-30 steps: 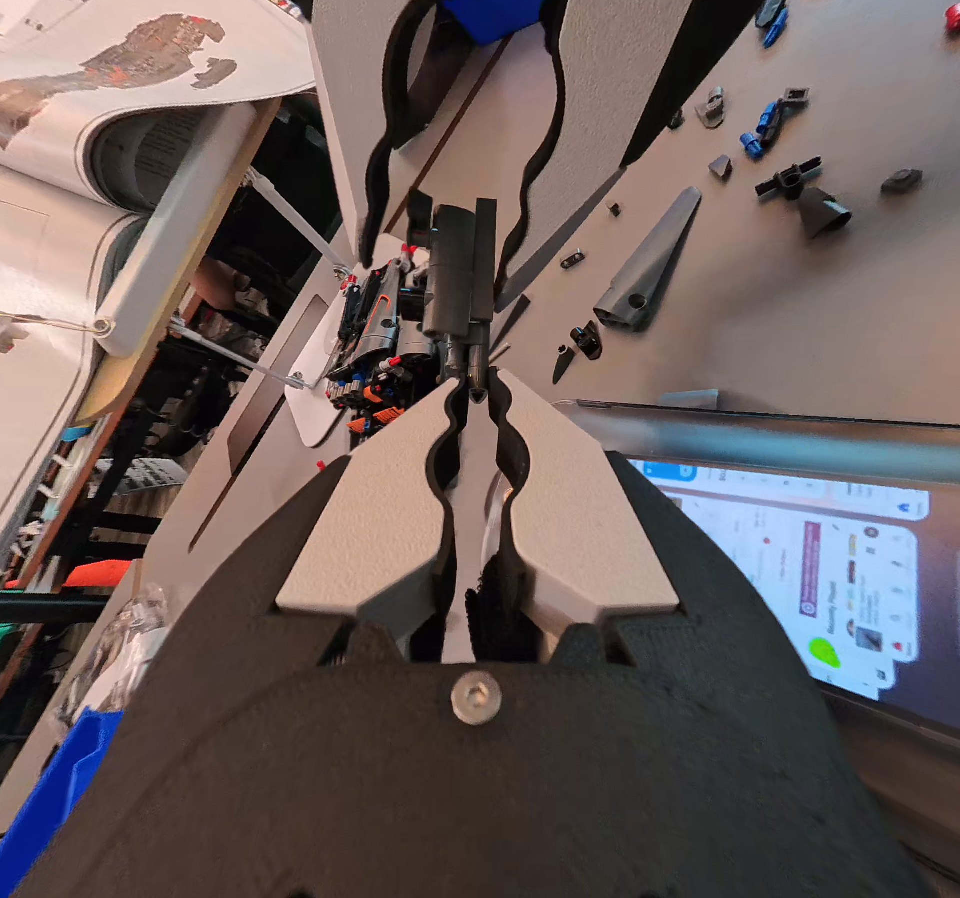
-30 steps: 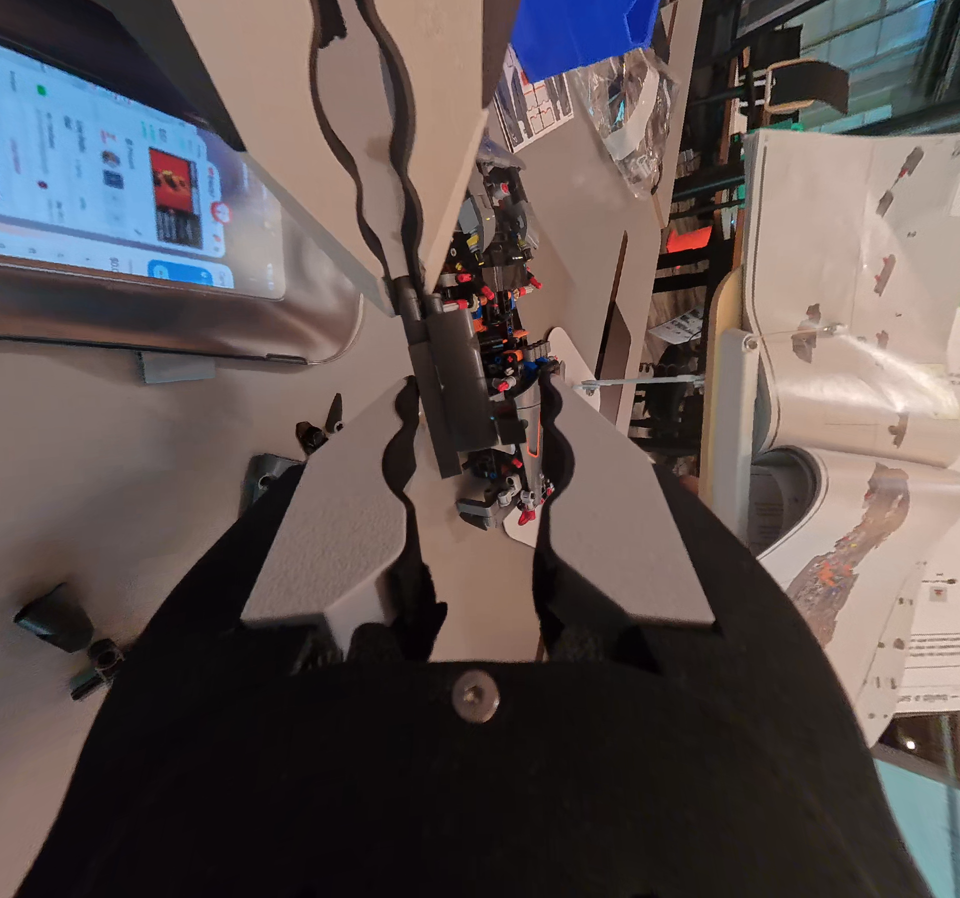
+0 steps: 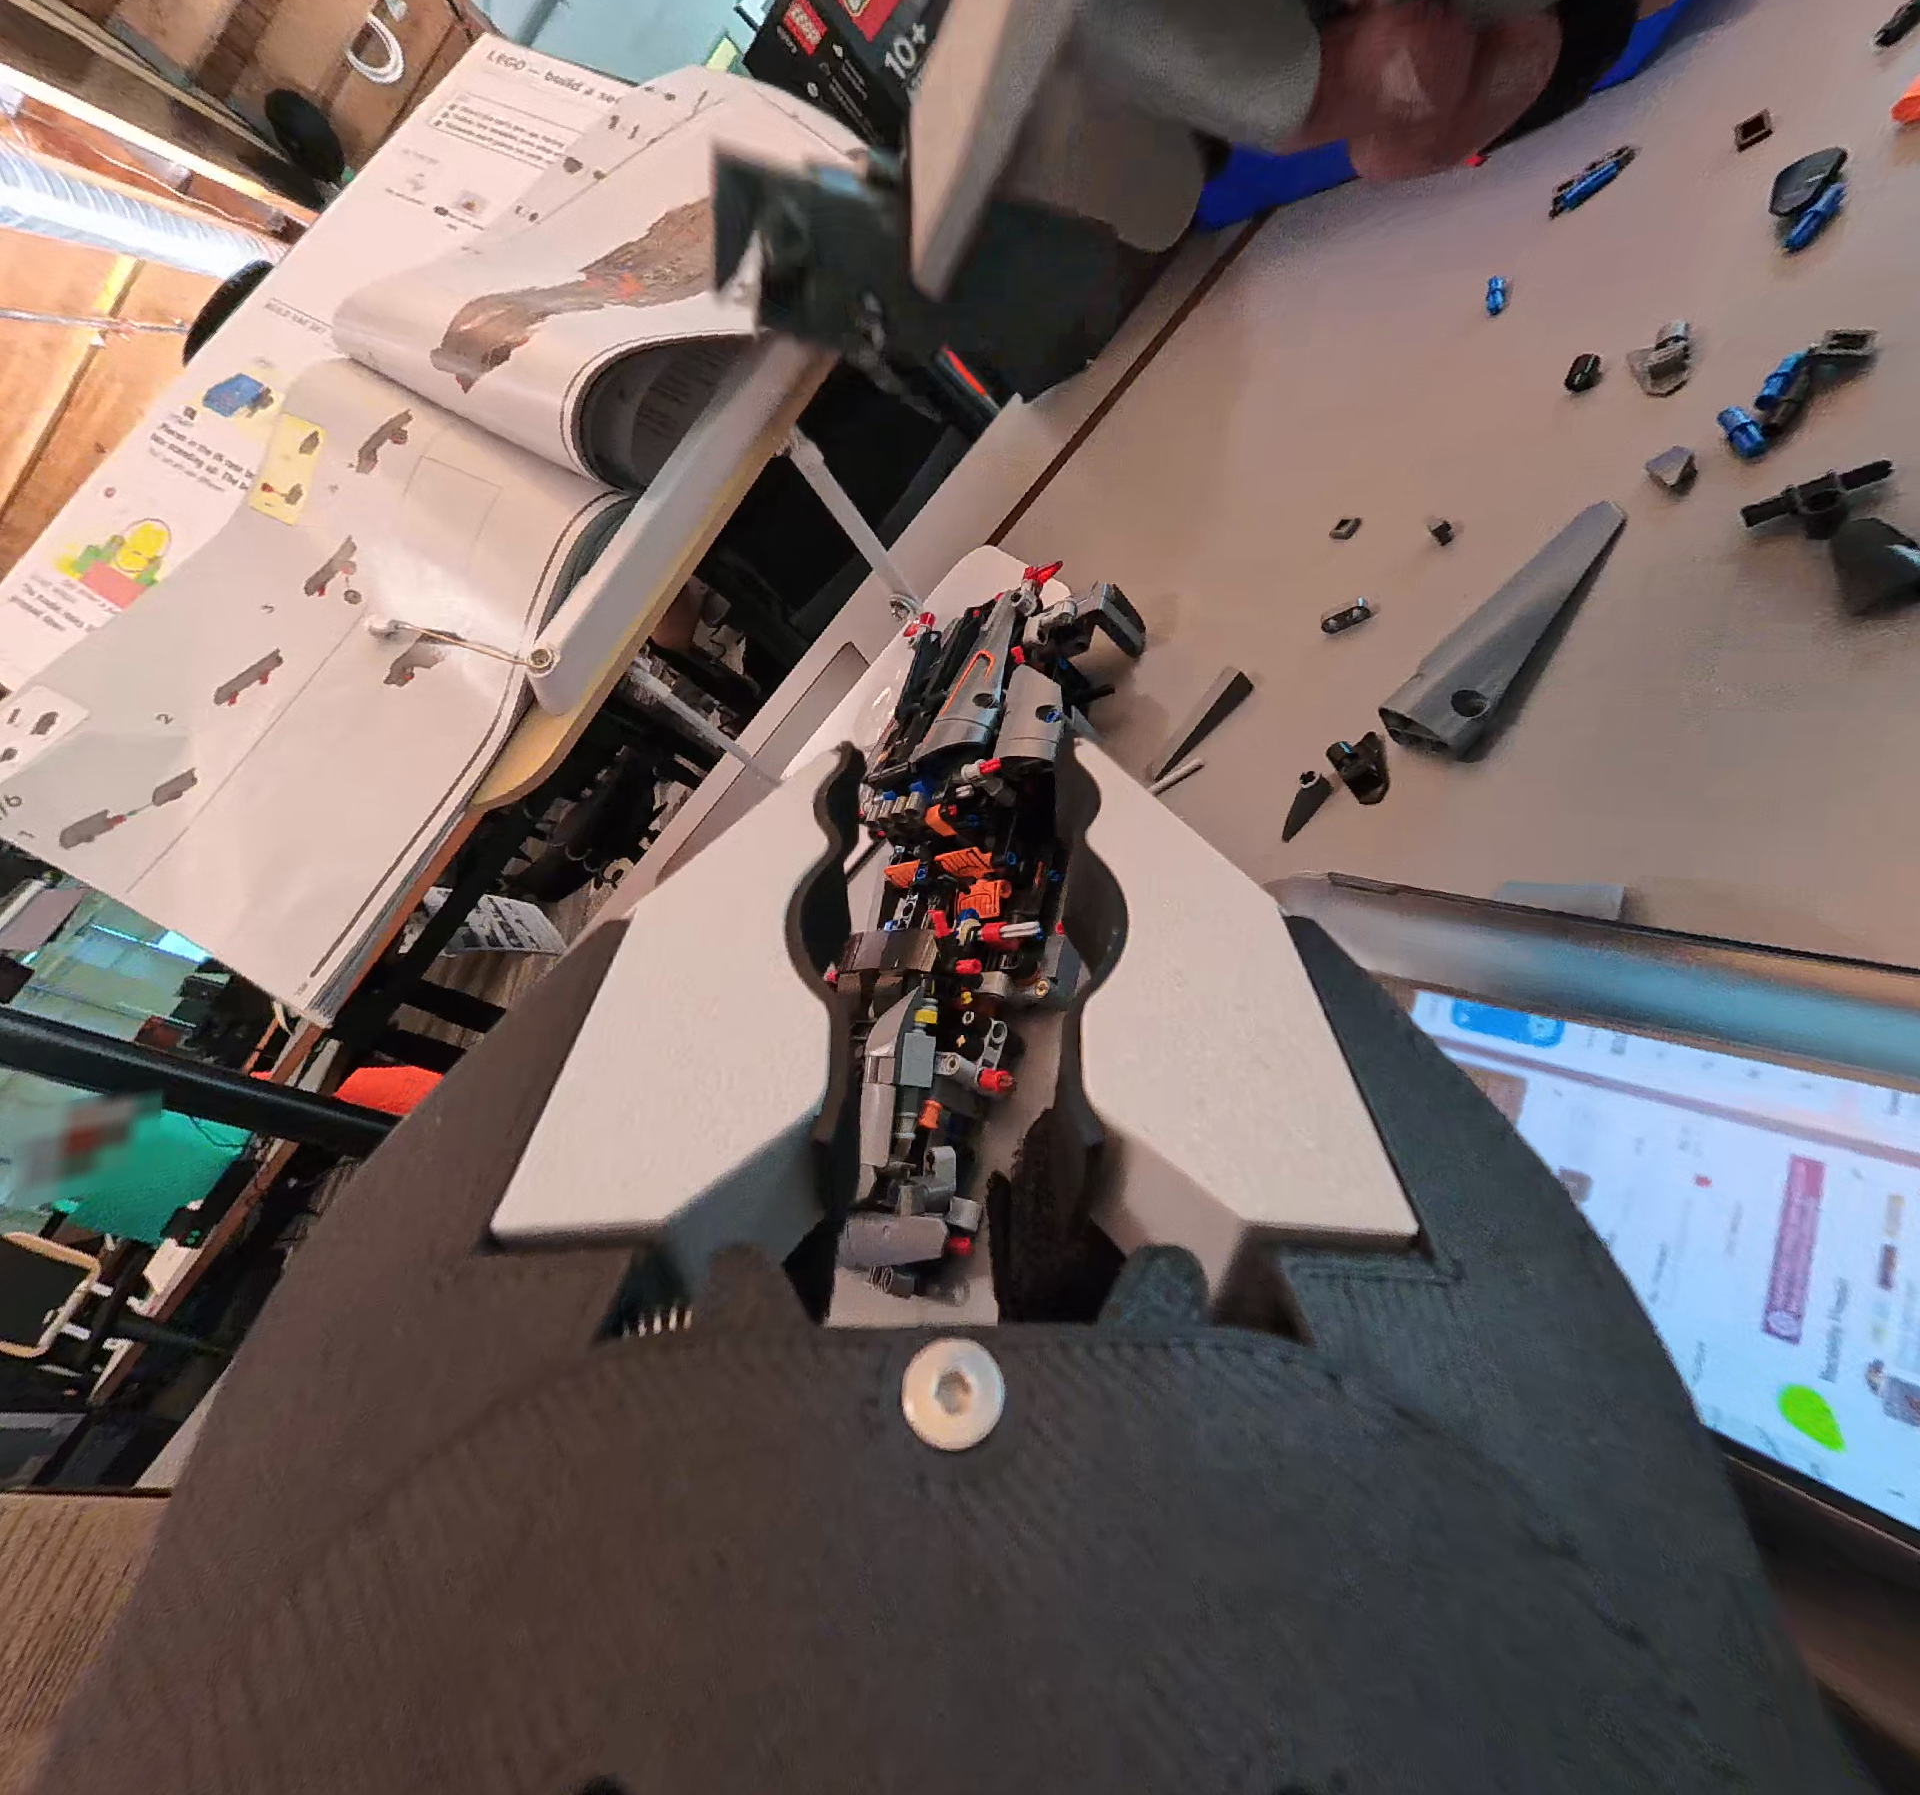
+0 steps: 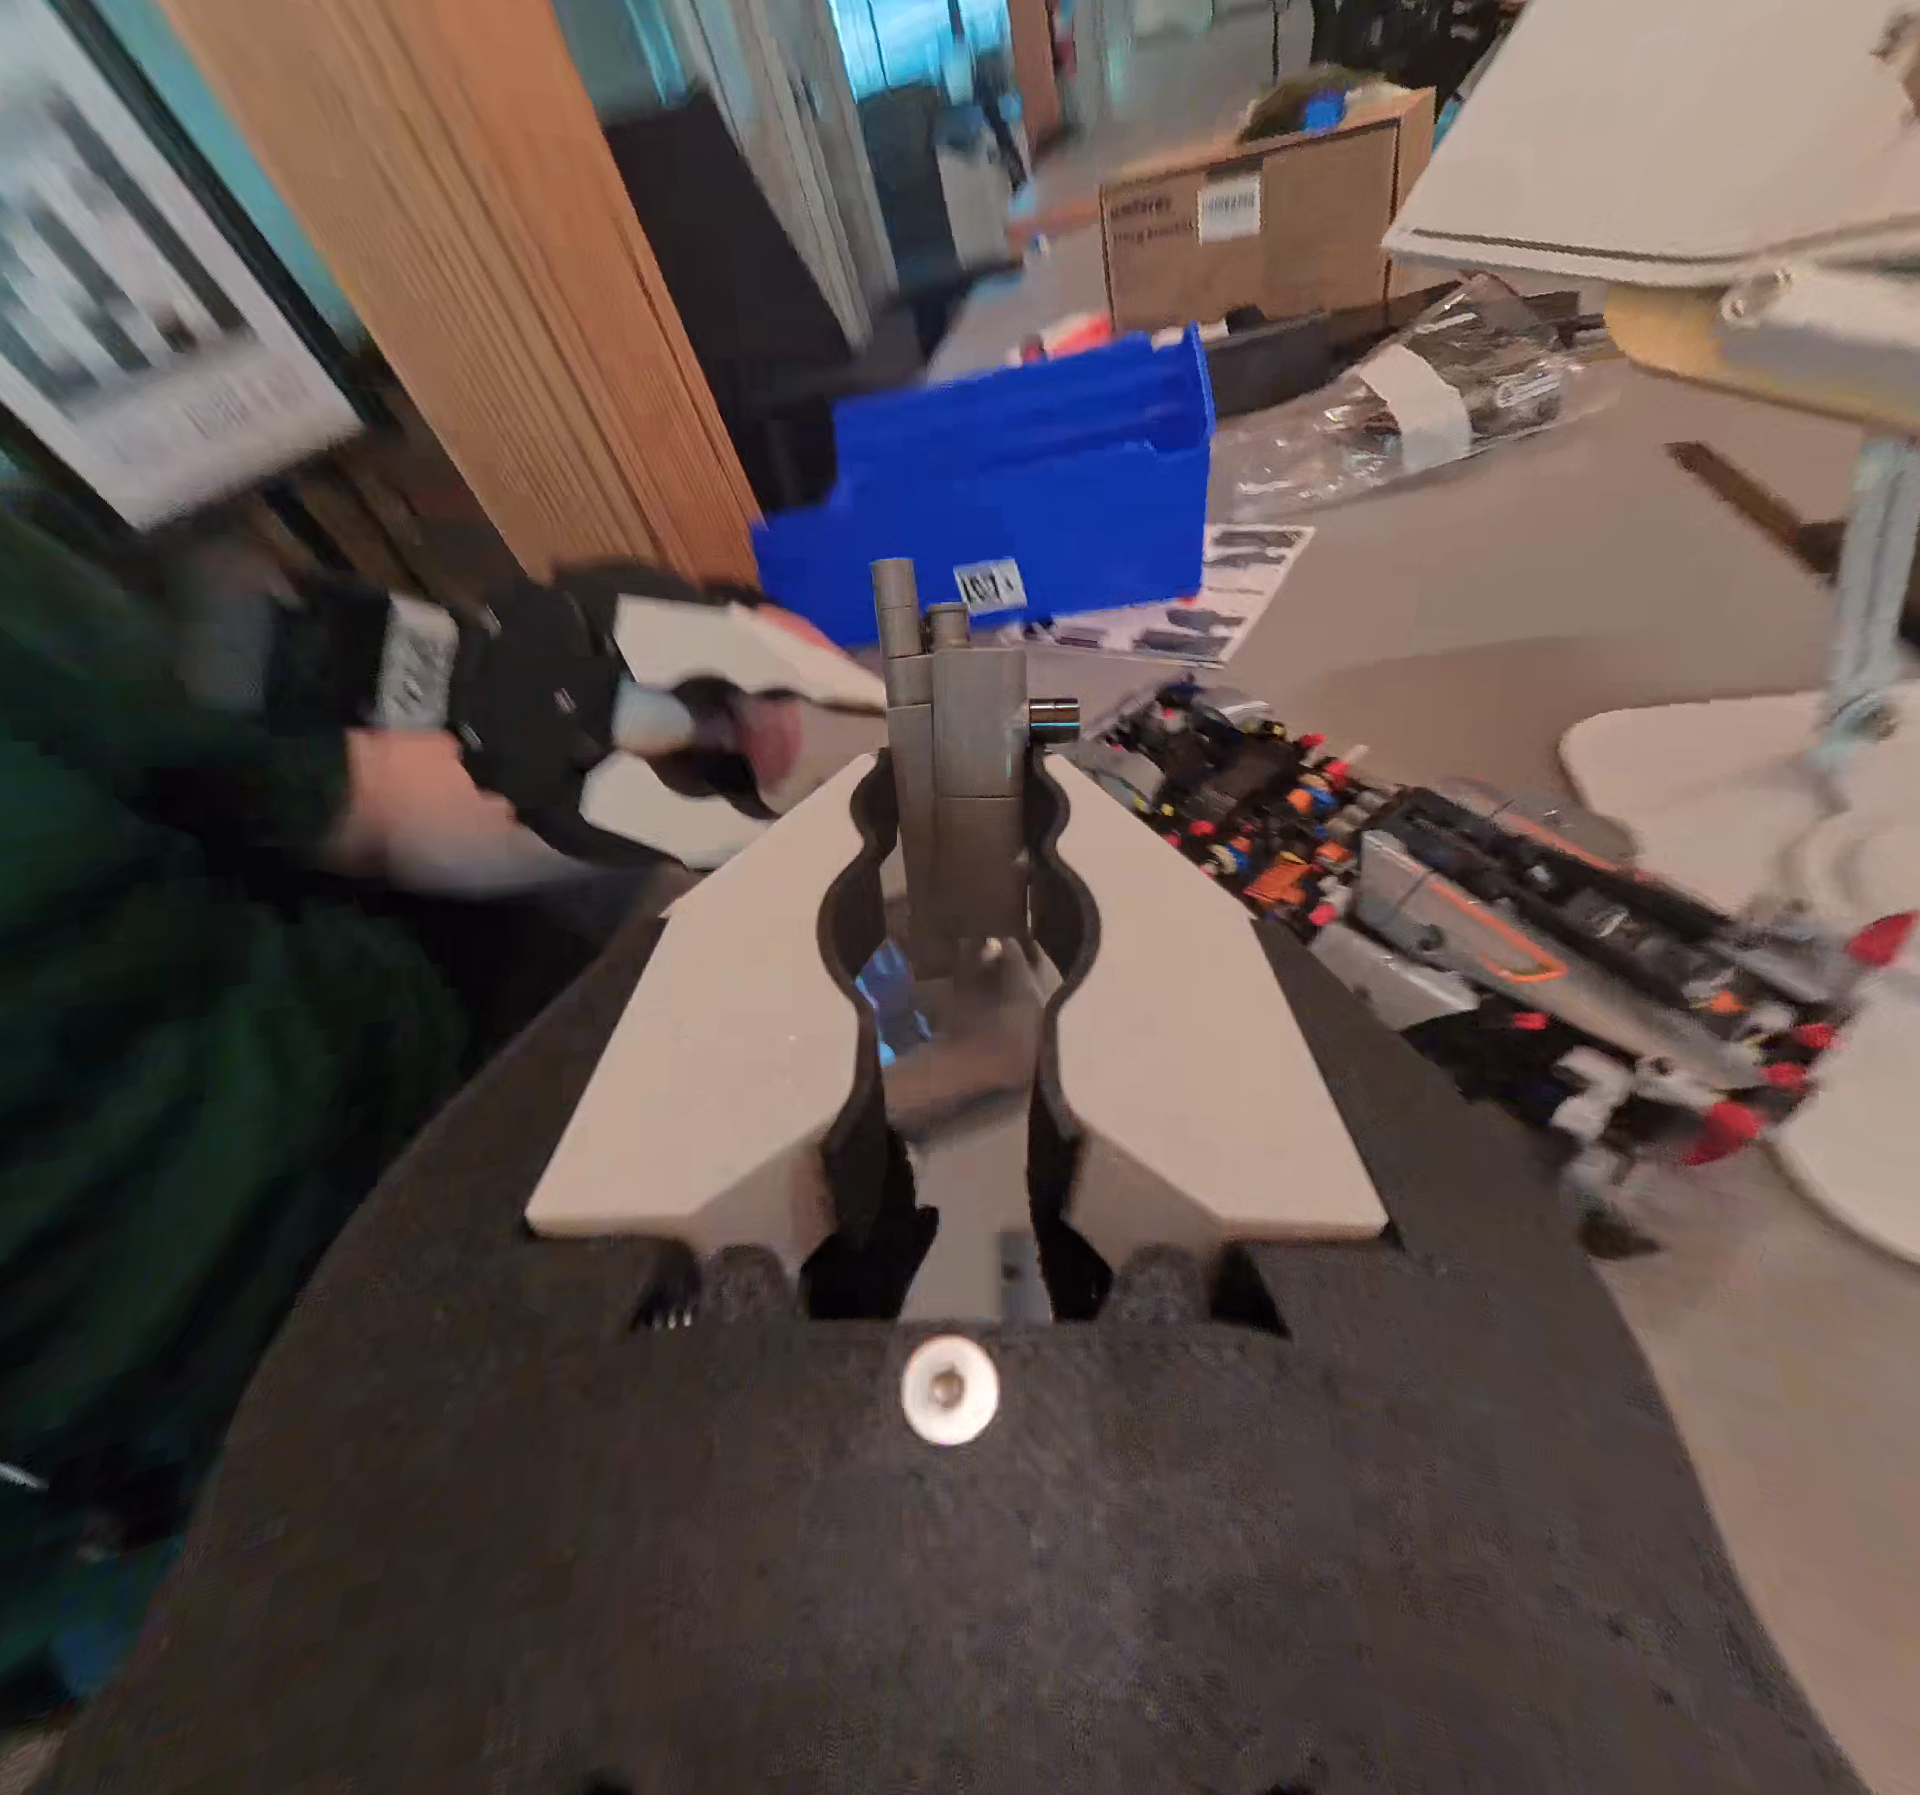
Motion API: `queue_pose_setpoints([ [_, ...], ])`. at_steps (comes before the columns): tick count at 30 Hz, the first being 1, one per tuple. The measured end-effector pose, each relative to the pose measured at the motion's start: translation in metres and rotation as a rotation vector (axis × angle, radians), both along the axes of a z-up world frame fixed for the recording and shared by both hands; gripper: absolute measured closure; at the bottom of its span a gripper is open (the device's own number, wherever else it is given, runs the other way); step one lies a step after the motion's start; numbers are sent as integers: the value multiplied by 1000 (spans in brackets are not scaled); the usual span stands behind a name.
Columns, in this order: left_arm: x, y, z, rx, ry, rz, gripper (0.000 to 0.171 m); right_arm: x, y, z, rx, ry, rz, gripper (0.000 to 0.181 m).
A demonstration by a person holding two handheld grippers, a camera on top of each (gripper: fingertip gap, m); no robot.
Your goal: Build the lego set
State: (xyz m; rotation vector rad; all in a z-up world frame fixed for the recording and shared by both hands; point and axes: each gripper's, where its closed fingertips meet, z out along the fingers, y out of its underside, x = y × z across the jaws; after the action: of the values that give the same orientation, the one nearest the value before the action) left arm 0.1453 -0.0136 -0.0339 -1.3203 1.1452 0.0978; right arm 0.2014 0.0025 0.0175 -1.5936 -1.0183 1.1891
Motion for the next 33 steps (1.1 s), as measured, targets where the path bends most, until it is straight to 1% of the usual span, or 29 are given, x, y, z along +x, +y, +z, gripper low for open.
queue_pose_setpoints([
  [2,-3,2,-1,-12,-3,11,136,9,10,4,-139,102,-12,159],
  [3,-3,2,0,-11,-8,13,137,12,13,5,-169,128,-14,159],
  [8,-7,2,0,-18,-14,17,136,9,10,2,-182,111,-3,159],
  [11,-14,7,1,-23,-15,35,131,7,11,-4,-180,82,-11,159],
  [14,-30,22,3,-34,-28,90,117,7,13,-11,-156,26,-37,159],
  [18,-56,51,6,-84,-52,165,85,2,12,-21,-116,-46,-45,159],
  [20,-67,68,3,-121,-52,192,69,0,12,-27,-107,-77,-48,159],
  [22,-75,82,-4,-165,-46,197,59,-1,12,-31,-105,-94,-51,159],
  [24,-80,93,-19,-239,-12,203,50,-2,13,-34,-100,-112,-53,159],
  [28,-75,98,-55,-417,14,166,46,-4,13,-41,-89,-148,-57,159],
  [31,-75,103,-70,-433,42,182,46,-7,11,-46,-80,-172,-50,159],
  [33,-74,106,-73,-405,47,192,47,-9,10,-48,-71,-188,-47,159],
])
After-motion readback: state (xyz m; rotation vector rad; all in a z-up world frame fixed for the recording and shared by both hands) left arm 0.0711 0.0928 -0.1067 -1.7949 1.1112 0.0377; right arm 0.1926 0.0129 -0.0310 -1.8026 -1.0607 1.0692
